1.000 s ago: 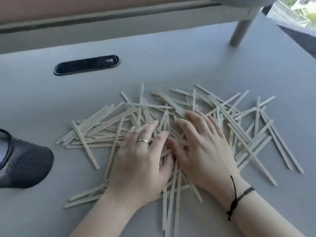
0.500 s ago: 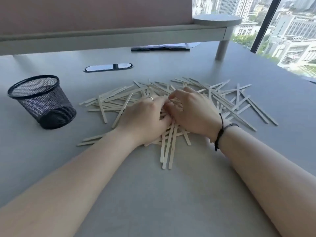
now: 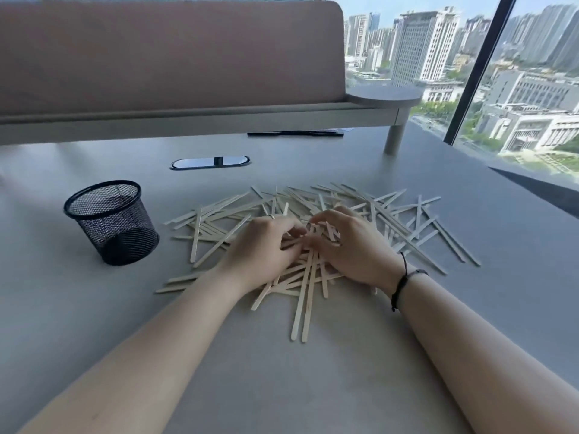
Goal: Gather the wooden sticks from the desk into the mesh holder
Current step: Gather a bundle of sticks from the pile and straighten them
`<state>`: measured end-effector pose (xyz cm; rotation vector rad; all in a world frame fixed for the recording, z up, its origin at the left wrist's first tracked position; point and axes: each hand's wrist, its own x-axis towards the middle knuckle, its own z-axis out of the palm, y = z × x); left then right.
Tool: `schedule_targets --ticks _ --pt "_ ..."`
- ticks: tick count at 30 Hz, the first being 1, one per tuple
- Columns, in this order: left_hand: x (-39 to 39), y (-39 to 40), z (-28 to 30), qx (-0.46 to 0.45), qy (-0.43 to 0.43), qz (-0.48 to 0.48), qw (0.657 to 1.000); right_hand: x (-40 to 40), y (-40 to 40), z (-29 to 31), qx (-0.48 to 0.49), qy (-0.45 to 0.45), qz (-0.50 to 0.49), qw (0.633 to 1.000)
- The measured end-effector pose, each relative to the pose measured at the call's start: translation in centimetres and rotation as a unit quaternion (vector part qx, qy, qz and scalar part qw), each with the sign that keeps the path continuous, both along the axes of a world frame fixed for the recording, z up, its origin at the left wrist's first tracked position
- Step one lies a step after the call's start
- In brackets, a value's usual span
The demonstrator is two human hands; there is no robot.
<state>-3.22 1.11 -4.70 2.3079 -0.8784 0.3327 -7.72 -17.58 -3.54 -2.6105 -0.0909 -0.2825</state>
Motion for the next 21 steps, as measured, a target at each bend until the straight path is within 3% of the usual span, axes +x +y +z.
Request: schedule_targets --ticks 14,21 --pt "-0.47 0.35 0.08 -0.051 -0.101 0.015 0.993 0.23 -0.33 -0.37 0.036 -0.011 -0.004 0.999" --pt "-0.22 0.42 -0.23 -0.009 -0.046 0.036 0.998 0.13 -0.20 -0.29 0.024 -0.015 -0.023 0.999"
